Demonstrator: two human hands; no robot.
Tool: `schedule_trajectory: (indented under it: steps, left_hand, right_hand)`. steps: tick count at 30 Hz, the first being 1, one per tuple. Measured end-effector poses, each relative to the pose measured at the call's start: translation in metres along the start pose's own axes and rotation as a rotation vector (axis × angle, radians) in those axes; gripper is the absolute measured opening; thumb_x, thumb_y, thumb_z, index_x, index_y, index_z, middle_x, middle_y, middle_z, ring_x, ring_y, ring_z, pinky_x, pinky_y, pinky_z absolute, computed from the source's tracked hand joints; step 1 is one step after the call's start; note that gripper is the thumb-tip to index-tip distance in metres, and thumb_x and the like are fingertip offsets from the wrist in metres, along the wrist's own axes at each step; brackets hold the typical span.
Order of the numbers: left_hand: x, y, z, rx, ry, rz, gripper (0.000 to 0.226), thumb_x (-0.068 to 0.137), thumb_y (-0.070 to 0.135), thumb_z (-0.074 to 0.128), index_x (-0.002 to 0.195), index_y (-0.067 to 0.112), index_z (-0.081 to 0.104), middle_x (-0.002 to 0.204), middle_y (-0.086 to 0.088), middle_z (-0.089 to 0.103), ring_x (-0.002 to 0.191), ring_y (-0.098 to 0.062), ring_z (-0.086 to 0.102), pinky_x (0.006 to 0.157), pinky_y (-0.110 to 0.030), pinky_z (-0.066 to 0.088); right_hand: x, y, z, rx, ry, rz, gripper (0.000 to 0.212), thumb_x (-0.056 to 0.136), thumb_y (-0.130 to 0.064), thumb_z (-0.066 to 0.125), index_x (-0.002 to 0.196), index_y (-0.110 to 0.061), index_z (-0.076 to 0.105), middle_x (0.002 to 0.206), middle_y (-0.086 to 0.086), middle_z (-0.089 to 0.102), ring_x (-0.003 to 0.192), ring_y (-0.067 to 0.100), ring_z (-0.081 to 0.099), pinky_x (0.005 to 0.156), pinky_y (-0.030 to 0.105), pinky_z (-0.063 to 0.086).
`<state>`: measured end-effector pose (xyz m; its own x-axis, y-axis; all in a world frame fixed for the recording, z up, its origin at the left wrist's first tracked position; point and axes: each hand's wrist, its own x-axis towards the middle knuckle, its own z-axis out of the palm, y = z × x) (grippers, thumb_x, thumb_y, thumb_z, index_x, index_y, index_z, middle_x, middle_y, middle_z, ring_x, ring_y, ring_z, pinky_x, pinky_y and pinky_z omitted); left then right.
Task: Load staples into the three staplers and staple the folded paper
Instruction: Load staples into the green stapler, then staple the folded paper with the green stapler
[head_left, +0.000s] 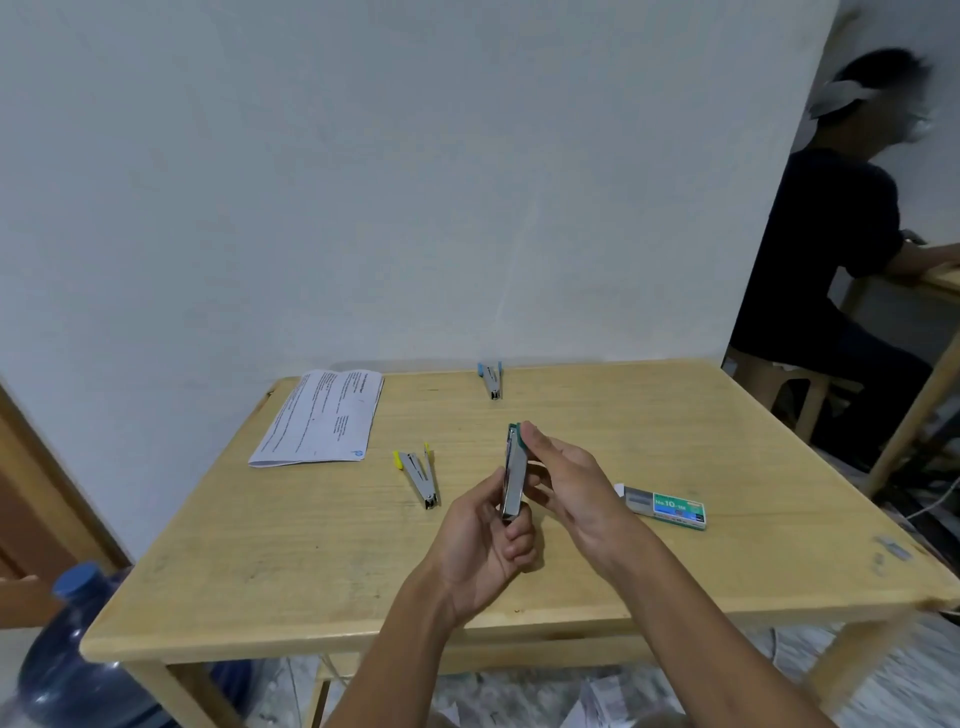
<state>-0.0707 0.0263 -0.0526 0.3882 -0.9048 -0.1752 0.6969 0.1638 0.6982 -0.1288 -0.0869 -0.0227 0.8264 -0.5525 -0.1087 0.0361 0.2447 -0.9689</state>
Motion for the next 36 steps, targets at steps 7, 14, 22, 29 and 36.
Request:
schedule_trajectory:
  steps: [7,14,22,29,36]
  left_hand:
    - [-0.009,0.004,0.005,0.086,0.044,-0.020,0.035,0.099,0.039,0.042,0.106,0.009,0.059,0.061,-0.008,0.041,0.048,-0.017,0.032,0.050,-0.028,0.031]
    - [-0.031,0.063,-0.022,0.541,0.327,0.150,0.040,0.101,0.042,0.046,0.112,0.008,0.062,0.072,-0.007,0.056,0.051,-0.020,0.048,0.052,-0.029,0.036]
    - [-0.014,0.147,-0.109,1.069,1.199,0.384,0.037,0.095,0.043,0.051,0.117,0.014,0.057,0.125,-0.011,0.053,0.109,-0.024,0.052,0.084,-0.035,0.043]
    - [0.022,0.186,-0.163,1.504,1.300,-0.019,0.079,0.091,0.057,0.051,0.147,0.005,0.026,0.151,-0.020,0.029,0.140,-0.038,0.024,0.110,-0.048,0.024]
    - [0.038,0.220,-0.195,1.288,1.255,-0.212,0.105,0.063,0.059,0.082,0.140,0.006,0.034,0.140,-0.013,0.039,0.133,-0.031,0.035,0.105,-0.040,0.033]
  right_hand:
    - [-0.006,-0.003,0.008,-0.022,0.080,-0.021,0.044,0.084,-0.050,0.068,0.104,-0.012,0.071,0.078,0.001,0.068,0.074,0.016,0.065,0.082,0.032,0.057]
    - [-0.002,-0.020,0.023,-0.185,0.108,-0.119,0.045,0.084,-0.060,0.062,0.094,-0.018,0.073,0.084,0.006,0.076,0.068,0.017,0.068,0.070,0.033,0.054]
    - [0.024,-0.044,0.053,-0.351,-0.009,0.003,0.051,0.091,-0.055,0.057,0.098,-0.007,0.070,0.075,0.003,0.072,0.048,0.012,0.057,0.047,0.022,0.046]
    - [0.054,-0.058,0.070,-0.502,-0.041,0.016,0.053,0.092,-0.059,0.053,0.094,-0.010,0.073,0.054,-0.007,0.067,0.042,0.011,0.053,0.043,0.020,0.040]
    - [0.064,-0.053,0.064,-0.434,-0.059,0.000,0.053,0.088,-0.060,0.057,0.093,-0.009,0.073,0.078,0.009,0.074,0.058,0.020,0.055,0.061,0.035,0.043]
